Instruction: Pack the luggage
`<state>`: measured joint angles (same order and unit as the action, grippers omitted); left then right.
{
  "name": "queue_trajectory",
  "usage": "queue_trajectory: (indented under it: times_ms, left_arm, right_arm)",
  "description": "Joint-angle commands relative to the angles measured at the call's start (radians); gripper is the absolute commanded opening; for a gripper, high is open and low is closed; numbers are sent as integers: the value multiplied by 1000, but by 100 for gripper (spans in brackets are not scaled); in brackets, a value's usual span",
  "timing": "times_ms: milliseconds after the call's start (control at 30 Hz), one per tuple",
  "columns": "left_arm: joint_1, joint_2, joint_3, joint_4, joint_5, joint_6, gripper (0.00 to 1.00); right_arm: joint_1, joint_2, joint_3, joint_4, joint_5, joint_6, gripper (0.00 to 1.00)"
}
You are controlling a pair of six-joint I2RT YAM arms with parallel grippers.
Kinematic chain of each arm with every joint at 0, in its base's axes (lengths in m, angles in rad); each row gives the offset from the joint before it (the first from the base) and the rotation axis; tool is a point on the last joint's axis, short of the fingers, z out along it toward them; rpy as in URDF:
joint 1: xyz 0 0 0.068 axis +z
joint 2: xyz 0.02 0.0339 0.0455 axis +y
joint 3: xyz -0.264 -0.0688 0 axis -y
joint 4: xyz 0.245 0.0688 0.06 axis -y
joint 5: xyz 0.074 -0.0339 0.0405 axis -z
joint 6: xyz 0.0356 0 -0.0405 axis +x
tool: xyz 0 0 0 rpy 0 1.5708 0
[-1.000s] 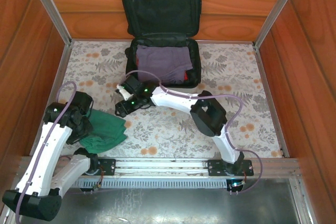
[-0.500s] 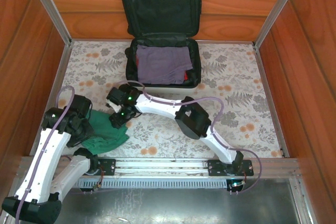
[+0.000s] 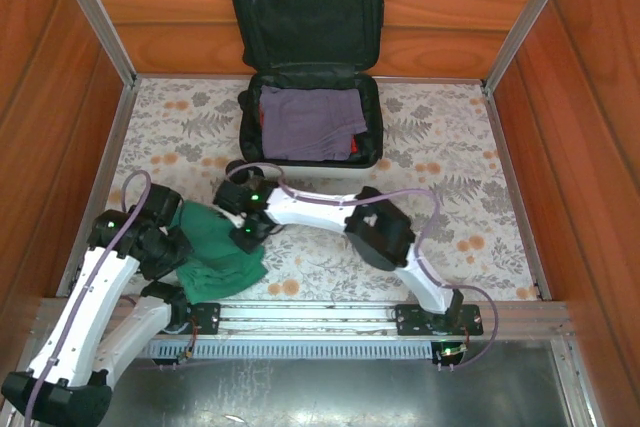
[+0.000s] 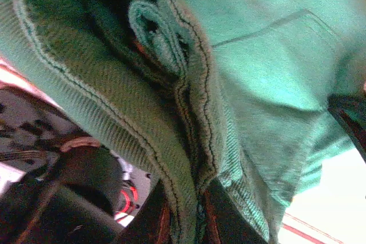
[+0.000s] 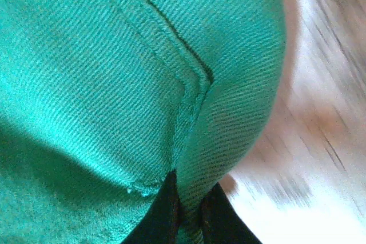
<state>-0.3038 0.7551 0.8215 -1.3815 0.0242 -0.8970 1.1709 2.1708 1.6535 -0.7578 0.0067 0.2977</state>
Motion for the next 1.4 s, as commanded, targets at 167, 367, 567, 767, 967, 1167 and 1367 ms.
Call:
queue_trajectory:
  times_ms: [167, 367, 567, 767, 967, 1167, 1367]
  left_arm:
    - [-260, 274, 48, 342, -5, -80, 0]
    - [-360, 516, 101, 481, 8, -117, 0]
    - [-408, 643, 93, 591, 42, -127, 0]
    - [-428, 784, 136, 695, 71, -78, 0]
    - [-432, 920, 185, 718, 109, -58, 0]
    - [-433, 948, 149, 718, 76, -84, 23]
    - [-432, 891, 106, 716, 18, -83, 67]
  right_arm:
    - [-162, -372, -496, -54, 253, 285, 0]
    - [-202, -539, -668, -98, 339, 437, 0]
    - [-222, -689, -798, -174, 397, 542, 0]
    - [-243, -818, -911, -215, 421, 605, 0]
    - [-256, -883, -912, -255, 384, 551, 58]
    - [-316, -1046, -922, -183, 313, 464, 90]
    - [-480, -1072, -953, 3, 162, 360, 94]
